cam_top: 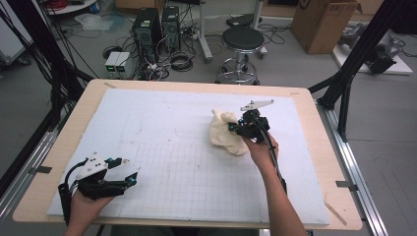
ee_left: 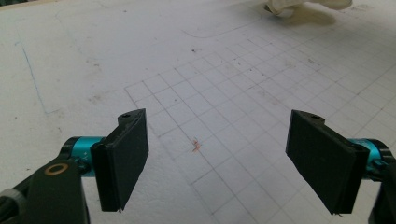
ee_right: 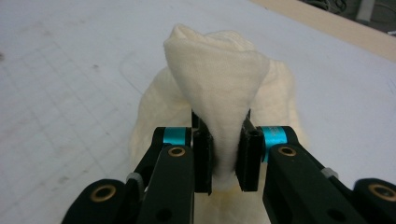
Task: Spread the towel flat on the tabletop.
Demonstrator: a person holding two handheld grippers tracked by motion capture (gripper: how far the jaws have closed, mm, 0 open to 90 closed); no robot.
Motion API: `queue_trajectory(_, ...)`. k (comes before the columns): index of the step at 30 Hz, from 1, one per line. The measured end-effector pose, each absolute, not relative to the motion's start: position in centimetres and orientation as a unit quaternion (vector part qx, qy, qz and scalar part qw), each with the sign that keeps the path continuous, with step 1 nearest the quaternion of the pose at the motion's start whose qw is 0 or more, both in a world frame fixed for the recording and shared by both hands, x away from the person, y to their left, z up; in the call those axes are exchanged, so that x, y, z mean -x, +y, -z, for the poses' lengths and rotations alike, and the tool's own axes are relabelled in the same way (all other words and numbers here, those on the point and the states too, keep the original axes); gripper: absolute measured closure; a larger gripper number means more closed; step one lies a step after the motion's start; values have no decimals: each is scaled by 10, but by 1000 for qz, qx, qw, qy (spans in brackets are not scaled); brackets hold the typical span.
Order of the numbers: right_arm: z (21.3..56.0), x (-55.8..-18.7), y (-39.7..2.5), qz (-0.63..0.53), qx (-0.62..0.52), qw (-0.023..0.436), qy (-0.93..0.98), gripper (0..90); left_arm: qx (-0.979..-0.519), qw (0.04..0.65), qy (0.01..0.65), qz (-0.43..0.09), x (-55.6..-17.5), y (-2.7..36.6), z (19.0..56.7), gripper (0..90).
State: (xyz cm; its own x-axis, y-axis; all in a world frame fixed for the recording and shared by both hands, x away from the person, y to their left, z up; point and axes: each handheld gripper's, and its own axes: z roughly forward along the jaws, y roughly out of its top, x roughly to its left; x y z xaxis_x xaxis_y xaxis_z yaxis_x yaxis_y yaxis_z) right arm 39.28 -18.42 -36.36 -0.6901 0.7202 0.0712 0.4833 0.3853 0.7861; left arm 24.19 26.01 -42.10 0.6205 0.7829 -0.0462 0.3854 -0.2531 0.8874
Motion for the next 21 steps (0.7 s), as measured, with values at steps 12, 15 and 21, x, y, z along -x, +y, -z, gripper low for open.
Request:
queue_trajectory(12, 346, -359, -119, -455, -299, 102, 833, 795, -763, 478, 381, -209, -242, 260, 420, 217)
queue_trajectory(15, 350, -351, -101, -459, -287, 89, 836, 786, -762, 479, 382, -211, -242, 260, 420, 217)
queue_trajectory(21, 367, -344, -70, -430, -274, 86, 856, 786, -762, 480, 381, -209, -242, 261, 420, 221)
